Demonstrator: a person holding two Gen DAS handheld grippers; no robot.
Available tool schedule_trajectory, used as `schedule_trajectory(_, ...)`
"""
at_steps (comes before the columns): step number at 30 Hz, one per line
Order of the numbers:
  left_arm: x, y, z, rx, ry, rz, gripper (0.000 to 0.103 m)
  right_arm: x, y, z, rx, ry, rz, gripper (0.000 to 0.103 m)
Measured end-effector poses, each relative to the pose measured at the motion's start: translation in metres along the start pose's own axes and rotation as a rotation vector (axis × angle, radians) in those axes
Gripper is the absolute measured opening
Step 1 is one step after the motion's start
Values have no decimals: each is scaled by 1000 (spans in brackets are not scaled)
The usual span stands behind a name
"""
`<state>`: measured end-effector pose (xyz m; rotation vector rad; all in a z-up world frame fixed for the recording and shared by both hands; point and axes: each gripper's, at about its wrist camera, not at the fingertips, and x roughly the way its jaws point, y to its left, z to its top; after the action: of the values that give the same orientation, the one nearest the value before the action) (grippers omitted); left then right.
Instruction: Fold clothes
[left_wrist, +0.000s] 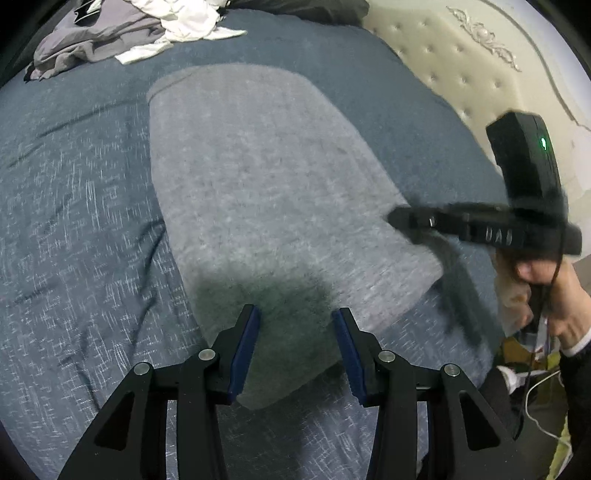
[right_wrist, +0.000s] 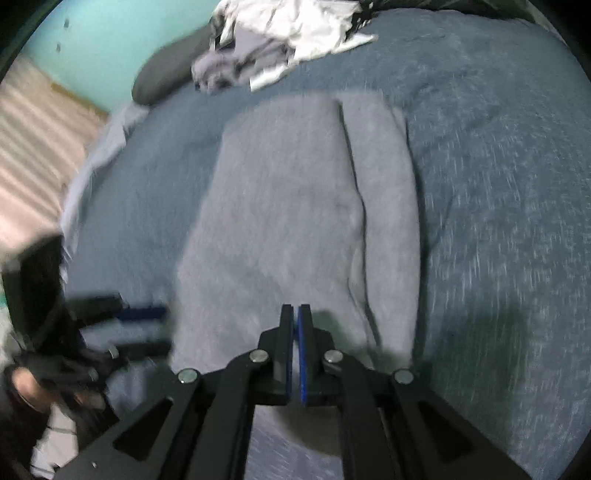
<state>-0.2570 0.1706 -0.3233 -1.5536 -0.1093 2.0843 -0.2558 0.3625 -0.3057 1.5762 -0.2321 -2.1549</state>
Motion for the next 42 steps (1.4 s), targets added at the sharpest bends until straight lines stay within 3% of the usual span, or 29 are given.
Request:
schedule_trajectory(3, -7, 0, 2, -21, -5, -8, 47, -1, -5, -12, 46, 13, -44, 2)
schedule_trajectory(9, -15, -8, 5, -45, -38, -36, 47, -21, 34, -13, -7, -48, 14, 2)
schedule_trajectory(14, 3, -30, 7, 4, -10, -50, 47, -16, 44, -28, -13, 2, 45, 2)
schedule_trajectory(21, 12, -16, -2, -12, 32, -92, 47, -11, -2, -53, 57, 39, -57, 0)
schedule_trajectory(24, 10, -14, -1, -24, 32, -103, 47, -15, -22, -61, 114, 39, -50, 0)
schedule_trajectory(31, -20, -1, 0, -55, -25, -71, 47, -26, -28, -61, 137, 22, -27, 0)
schedule_trajectory(36, -23, 33, -2, -141, -12, -44, 48, -39, -40, -51, 210, -10, 18, 5)
schedule_trajectory(37, -22, 38, -4, -151, -12, -35, 48, -40, -44, -49, 229, -13, 12, 11)
schedule_trajectory(39, -18, 49, -8, -174, -8, -27, 51, -40, -49, -45, 254, -21, 53, 33)
schedule_trajectory(42, -11, 59, -14, -206, 4, -42, 54, -35, -52, -44, 274, -15, 77, 35)
